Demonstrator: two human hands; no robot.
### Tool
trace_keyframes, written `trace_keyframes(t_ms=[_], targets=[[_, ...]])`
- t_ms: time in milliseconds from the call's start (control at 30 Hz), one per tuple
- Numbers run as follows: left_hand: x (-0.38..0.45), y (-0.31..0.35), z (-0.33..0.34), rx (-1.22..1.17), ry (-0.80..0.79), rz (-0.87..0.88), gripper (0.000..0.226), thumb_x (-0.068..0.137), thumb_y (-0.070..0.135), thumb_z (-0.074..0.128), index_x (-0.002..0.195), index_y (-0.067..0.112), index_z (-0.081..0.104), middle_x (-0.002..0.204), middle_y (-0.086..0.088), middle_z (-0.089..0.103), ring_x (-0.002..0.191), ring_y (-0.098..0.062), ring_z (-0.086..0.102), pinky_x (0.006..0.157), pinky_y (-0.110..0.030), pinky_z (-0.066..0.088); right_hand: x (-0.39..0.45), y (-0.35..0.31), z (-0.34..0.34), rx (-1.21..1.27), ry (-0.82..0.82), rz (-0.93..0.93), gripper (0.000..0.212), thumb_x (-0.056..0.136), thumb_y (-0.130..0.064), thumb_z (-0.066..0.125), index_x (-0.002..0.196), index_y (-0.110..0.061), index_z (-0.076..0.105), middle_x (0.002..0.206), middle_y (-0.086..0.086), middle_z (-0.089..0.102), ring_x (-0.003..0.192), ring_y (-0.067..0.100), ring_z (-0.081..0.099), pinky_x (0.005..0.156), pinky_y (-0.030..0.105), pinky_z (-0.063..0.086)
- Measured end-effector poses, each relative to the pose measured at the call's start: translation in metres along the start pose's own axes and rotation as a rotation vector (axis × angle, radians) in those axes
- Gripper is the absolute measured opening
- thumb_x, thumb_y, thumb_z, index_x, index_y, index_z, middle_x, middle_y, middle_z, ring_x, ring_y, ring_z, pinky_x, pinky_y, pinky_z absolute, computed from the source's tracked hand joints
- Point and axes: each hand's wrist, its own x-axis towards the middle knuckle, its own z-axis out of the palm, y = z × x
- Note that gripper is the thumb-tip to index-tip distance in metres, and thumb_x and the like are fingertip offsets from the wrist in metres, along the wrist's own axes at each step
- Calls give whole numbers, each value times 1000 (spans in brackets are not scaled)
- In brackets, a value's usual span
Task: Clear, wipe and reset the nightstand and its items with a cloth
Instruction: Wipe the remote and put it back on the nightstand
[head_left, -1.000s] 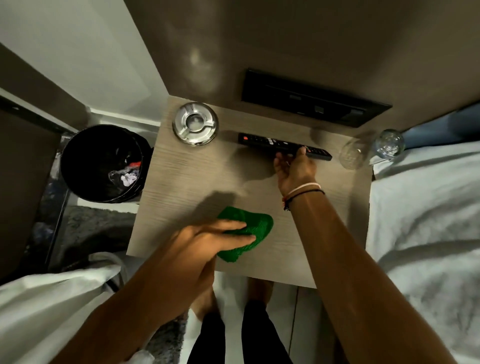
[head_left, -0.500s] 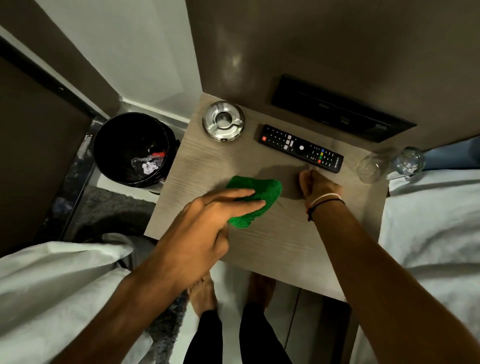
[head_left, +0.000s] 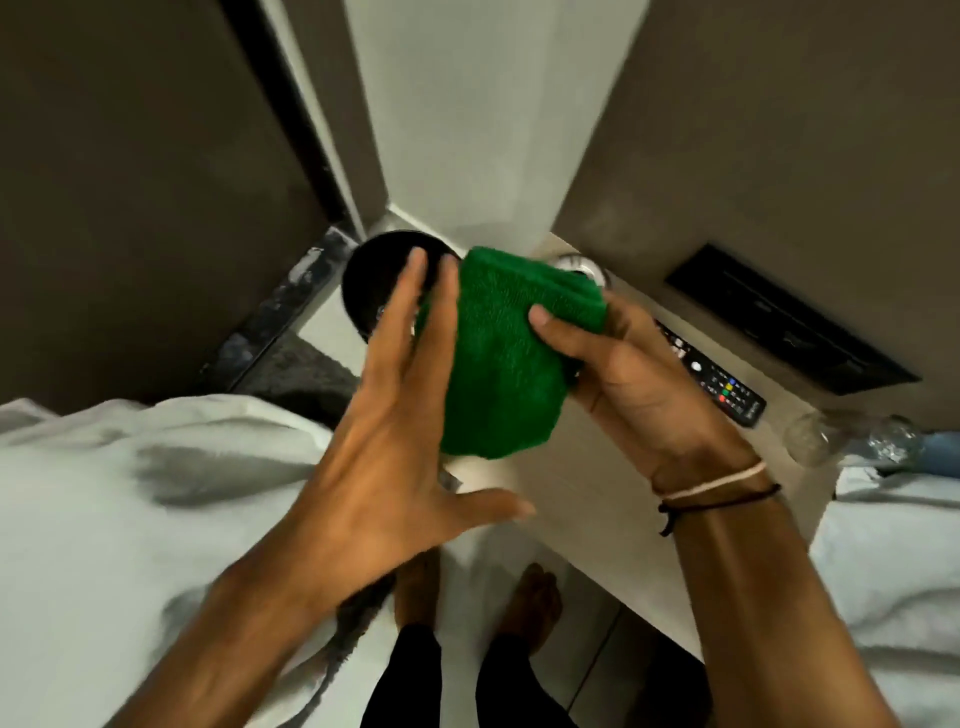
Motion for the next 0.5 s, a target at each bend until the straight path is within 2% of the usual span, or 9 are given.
trace_keyframes(t_ms=[33,100,167,267,300,367,433,467,500], targets=[[-7,-3,-18,-111,35,-45,145,52,59,86,156,24,-10,165,13,3,150,4,4,111,0,18,-2,-11,21,-52,-77,-36,32,95,-2,58,126,-3,63,121,10,72,112,21,70,95,33,58],[-20,-11,-50,-481,66,-90,139,53,49,89,157,21,2,157,22,31,146,1,28,110,-12,35,-9,-31,60,-178,-241,-115,35,96,0,55,130,3,59,129,17,68,119,25,67,103,34,54],[-44,-23,-84,-716,153,-95,106,57,28,91,147,23,36,140,13,57,133,-11,52,101,-27,51,-17,-40,106,-278,-397,-171,33,96,1,54,129,6,59,128,18,68,119,25,67,101,34,55],[-80,-35,-119,-790,271,-165,76,55,14,90,122,34,60,117,9,72,111,-11,68,83,-23,58,-25,-49,162,-267,-483,-278,26,95,-3,58,120,-4,66,115,6,75,111,17,71,89,26,57],[-95,-40,-127,-780,286,-196,64,57,18,89,113,36,65,110,10,75,104,-9,71,79,-21,59,-26,-48,181,-220,-502,-293,24,95,-4,58,117,-7,67,112,2,76,109,15,72,88,25,57],[-129,-49,-137,-782,292,-276,40,60,46,88,94,34,70,91,5,74,89,-10,71,74,-22,56,-23,-40,214,-87,-541,-305,21,96,-2,57,112,-10,68,106,-3,77,106,13,72,88,25,56],[-161,-59,-142,-784,330,-399,58,55,70,80,86,22,68,86,-19,62,87,-23,63,77,-38,50,-14,-22,242,-19,-558,-269,22,97,-1,55,116,-5,66,104,1,76,104,16,72,89,30,57],[-177,-65,-143,-785,353,-454,71,54,73,79,87,12,67,85,-27,60,86,-26,62,77,-42,48,-10,-11,255,-23,-570,-241,23,98,0,55,119,-1,64,106,7,74,104,19,72,89,33,57],[-195,-70,-147,-808,391,-483,72,55,73,79,86,9,69,85,-27,64,84,-25,65,77,-38,51,-4,5,271,-46,-591,-204,24,97,1,55,121,3,62,108,12,72,103,22,71,90,36,58]])
